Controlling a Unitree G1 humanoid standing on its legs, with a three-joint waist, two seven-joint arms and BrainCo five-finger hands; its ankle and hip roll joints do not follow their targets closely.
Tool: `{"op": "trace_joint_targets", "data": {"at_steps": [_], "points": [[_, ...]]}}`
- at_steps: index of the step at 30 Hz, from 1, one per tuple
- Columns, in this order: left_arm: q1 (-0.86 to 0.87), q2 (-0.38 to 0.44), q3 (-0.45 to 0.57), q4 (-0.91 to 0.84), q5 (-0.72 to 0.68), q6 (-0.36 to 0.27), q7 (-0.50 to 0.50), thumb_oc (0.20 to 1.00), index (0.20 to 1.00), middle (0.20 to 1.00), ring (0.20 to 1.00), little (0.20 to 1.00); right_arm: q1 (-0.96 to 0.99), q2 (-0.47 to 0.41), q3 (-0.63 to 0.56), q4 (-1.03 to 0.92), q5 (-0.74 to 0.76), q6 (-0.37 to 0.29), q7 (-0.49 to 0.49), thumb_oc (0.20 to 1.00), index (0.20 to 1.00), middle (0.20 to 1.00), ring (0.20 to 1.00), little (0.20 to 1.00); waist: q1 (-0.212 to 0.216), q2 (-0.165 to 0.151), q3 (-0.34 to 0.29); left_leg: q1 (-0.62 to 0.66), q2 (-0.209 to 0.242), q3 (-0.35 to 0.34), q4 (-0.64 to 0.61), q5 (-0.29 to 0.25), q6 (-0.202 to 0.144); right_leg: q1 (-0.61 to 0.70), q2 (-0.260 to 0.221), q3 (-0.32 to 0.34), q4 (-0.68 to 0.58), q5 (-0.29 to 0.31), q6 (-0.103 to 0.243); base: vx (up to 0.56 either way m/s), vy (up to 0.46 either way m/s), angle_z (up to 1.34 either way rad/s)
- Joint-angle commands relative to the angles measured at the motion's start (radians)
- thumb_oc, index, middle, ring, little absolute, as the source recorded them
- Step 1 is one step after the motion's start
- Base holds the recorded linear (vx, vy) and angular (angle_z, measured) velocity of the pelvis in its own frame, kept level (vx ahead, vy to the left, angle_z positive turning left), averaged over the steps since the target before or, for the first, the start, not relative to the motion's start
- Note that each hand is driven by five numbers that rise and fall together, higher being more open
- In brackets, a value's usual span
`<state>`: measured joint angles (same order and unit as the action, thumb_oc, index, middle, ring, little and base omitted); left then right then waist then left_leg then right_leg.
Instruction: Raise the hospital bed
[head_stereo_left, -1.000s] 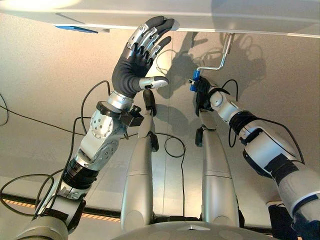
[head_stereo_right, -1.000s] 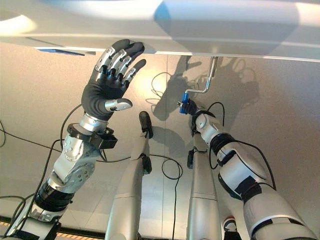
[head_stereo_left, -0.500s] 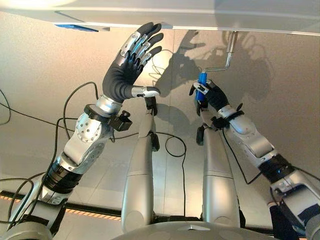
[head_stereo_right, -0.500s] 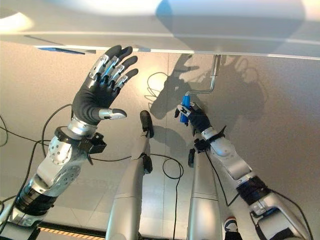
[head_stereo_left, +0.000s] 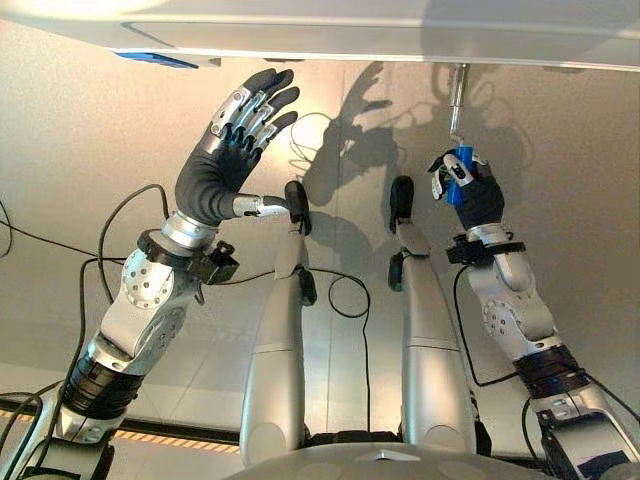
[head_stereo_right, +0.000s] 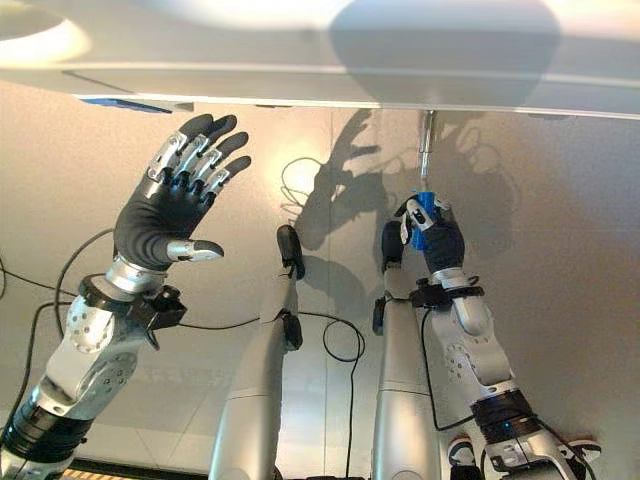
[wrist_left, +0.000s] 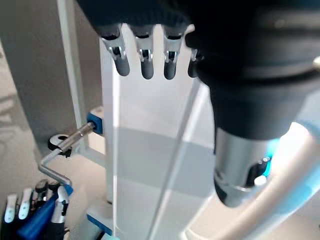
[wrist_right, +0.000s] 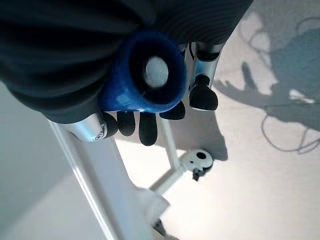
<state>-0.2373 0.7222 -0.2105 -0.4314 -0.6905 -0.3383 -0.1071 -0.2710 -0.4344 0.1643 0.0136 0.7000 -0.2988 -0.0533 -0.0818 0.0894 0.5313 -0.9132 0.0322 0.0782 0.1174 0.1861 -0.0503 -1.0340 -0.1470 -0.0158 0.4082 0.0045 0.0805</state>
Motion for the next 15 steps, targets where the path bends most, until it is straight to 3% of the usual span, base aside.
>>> {"op": "trace_joint_targets", "data": {"at_steps": [1, 7, 11, 15], "points": [[0.003, -0.011, 0.054, -0.081, -0.011, -0.036, -0.006, 1.000, 1.000, 1.000, 1.000, 1.000, -0.114, -0.025, -0.242, -0.100, 0.084, -0.243, -0.091, 0.200, 0.200, 0.200, 0.200, 0.200, -0.023, -0.030, -0.011, 0.085, -0.021, 0.023, 0.096, -0.148, -0.012, 0.121, 0.026, -0.017, -0.176, 0.095, 0.088, 0.00, -0.027, -0.03], [-0.018, -0.023, 0.043, -0.072, -0.014, -0.037, 0.001, 1.000, 1.000, 1.000, 1.000, 1.000, -0.132, -0.051, -0.263, 0.063, 0.055, -0.233, -0.173, 0.200, 0.200, 0.200, 0.200, 0.200, -0.022, -0.028, -0.011, 0.098, -0.016, 0.021, 0.081, -0.141, -0.016, 0.129, 0.029, -0.023, -0.181, 0.092, 0.086, 0.00, -0.037, -0.01], [-0.035, -0.023, 0.026, -0.066, -0.008, -0.038, -0.001, 1.000, 1.000, 1.000, 1.000, 1.000, -0.154, -0.115, -0.260, 0.258, -0.008, -0.184, -0.212, 0.200, 0.200, 0.200, 0.200, 0.200, -0.018, -0.027, -0.011, 0.103, -0.013, 0.015, 0.071, -0.136, -0.017, 0.131, 0.033, -0.026, -0.183, 0.089, 0.083, 0.00, -0.030, -0.01], [-0.053, 0.006, -0.008, -0.073, -0.009, -0.037, -0.008, 1.000, 1.000, 1.000, 1.000, 1.000, -0.232, -0.223, -0.200, 0.599, -0.056, -0.097, -0.225, 0.200, 0.200, 0.200, 0.200, 0.200, -0.004, -0.022, -0.011, 0.099, -0.009, 0.010, 0.070, -0.132, -0.021, 0.126, 0.033, -0.034, -0.178, 0.089, 0.082, 0.00, -0.019, -0.01]]}}
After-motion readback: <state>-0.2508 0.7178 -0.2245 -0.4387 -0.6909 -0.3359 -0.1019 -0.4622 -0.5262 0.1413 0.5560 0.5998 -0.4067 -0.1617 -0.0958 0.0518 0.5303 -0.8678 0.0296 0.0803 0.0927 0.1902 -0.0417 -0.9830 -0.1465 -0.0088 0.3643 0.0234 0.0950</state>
